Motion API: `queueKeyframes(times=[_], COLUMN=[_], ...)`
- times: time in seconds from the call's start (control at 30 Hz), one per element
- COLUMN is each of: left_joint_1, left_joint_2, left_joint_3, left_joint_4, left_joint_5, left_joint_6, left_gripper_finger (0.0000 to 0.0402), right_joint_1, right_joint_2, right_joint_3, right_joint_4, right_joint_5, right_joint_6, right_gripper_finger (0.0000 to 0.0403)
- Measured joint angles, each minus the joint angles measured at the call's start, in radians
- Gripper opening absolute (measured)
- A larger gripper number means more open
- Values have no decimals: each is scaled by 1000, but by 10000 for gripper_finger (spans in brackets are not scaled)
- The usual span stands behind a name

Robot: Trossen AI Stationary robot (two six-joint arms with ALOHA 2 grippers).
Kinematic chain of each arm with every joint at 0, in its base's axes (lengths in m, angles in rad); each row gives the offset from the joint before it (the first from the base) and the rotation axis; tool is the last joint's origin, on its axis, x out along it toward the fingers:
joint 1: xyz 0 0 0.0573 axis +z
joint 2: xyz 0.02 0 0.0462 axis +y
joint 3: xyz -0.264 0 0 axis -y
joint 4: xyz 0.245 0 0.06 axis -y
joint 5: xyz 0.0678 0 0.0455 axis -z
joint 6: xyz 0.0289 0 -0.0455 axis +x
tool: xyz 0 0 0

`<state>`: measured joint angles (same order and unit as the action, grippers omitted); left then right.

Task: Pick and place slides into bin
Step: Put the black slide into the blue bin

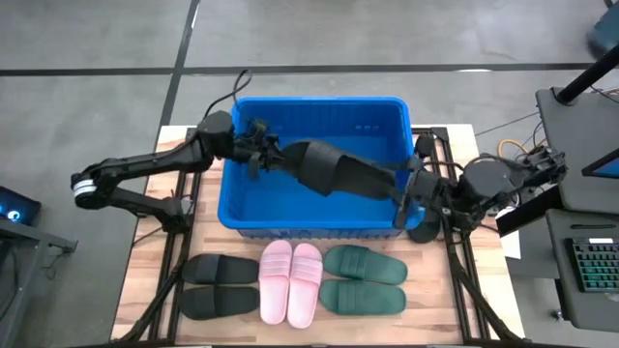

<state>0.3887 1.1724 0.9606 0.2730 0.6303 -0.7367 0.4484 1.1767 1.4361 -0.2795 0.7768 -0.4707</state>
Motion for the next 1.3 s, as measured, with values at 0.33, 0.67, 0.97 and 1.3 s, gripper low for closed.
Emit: queueKeyframes(times=[0.33, 0.67, 0.97, 1.3], left_joint_1=[31, 33, 35, 15], left_joint_2=[55, 97, 97, 108], left_joint_3=[3, 7, 16, 92], left_joint_4=[0, 4, 6, 11], left_joint_5=[132, 140, 140, 154], left_joint_6=[-176, -297, -383, -404], left_gripper_finger=[26, 26, 26, 26], right_joint_1=[-4, -4, -11, -41], right_joint_2=[144, 339, 457, 489], right_joint_3=[270, 510, 679, 702], right_joint_4=[-381, -746, -921, -937], right_joint_5=[56, 54, -21, -17], right_joint_6=[-66, -114, -96, -156], right_gripper_finger=[202, 205, 205, 205])
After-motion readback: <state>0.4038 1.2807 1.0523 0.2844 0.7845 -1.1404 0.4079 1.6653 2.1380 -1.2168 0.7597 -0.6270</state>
